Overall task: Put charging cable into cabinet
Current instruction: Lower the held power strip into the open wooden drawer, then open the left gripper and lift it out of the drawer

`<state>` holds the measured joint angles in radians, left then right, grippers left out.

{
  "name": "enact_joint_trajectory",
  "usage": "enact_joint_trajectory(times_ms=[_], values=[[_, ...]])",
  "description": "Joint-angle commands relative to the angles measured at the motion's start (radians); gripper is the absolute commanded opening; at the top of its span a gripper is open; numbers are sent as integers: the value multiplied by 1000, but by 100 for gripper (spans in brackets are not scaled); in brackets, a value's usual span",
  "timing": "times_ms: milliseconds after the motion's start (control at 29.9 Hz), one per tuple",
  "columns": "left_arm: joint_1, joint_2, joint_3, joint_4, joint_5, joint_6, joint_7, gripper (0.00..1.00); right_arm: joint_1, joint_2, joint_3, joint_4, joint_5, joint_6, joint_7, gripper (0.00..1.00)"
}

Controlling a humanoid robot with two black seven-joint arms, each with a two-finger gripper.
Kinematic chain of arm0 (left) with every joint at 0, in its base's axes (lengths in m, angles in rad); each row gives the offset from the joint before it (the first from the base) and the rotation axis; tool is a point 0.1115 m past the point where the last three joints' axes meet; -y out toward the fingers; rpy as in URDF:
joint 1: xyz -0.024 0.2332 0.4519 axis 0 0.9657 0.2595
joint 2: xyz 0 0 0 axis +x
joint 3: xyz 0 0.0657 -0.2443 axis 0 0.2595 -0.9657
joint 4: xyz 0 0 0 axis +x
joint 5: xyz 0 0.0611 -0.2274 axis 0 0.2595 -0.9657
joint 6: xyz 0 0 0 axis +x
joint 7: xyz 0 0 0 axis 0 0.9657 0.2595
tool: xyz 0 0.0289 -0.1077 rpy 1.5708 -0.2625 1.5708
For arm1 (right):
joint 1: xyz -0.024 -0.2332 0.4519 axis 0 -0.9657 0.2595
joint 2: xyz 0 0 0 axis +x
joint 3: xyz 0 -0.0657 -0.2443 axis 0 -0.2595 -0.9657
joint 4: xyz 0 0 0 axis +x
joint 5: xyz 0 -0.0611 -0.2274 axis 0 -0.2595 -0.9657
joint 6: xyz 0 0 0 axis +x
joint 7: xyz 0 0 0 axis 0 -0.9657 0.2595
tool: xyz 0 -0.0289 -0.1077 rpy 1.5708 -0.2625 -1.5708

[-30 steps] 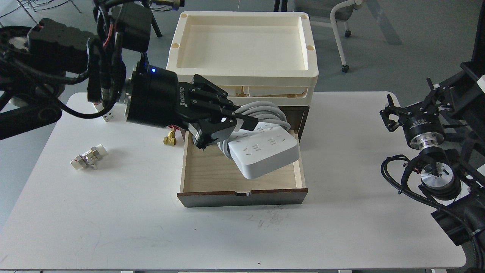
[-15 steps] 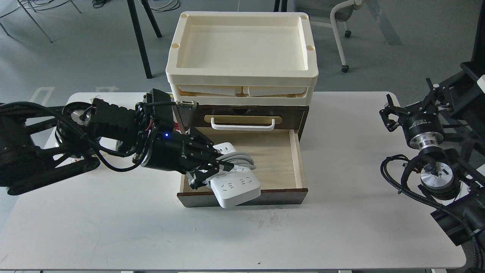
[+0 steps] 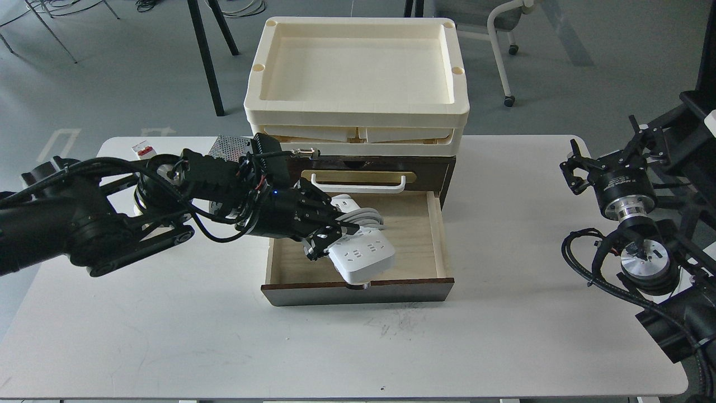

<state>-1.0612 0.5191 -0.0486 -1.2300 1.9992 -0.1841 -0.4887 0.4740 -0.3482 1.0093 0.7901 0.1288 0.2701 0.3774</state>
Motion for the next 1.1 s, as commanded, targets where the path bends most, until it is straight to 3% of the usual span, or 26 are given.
enact_joint_trajectory(times_ms=[0,167,301,502,636,703,803,937,1071], values=[[29,-30,-4,35,3,0,0,7,0,0,0,0,0,0,0,100],[43,-65,-7,99,6,11,5,8,0,0,0,0,0,0,0,100],[53,-96,7,179,9,106,13,10,0,0,0,0,0,0,0,100],[69,-103,1,211,85,107,19,11,0,0,0,0,0,0,0,100],[76,-133,-4,270,96,111,59,14,0,0,0,1,0,0,0,100],[78,-133,-2,274,96,112,67,21,0,0,0,1,0,0,0,100],[83,-126,-4,271,92,115,73,44,0,0,0,1,0,0,0,100],[90,-122,-5,257,89,164,64,64,0,0,0,1,0,0,0,100],[93,-104,-7,170,82,210,44,76,0,0,0,1,0,0,0,100]])
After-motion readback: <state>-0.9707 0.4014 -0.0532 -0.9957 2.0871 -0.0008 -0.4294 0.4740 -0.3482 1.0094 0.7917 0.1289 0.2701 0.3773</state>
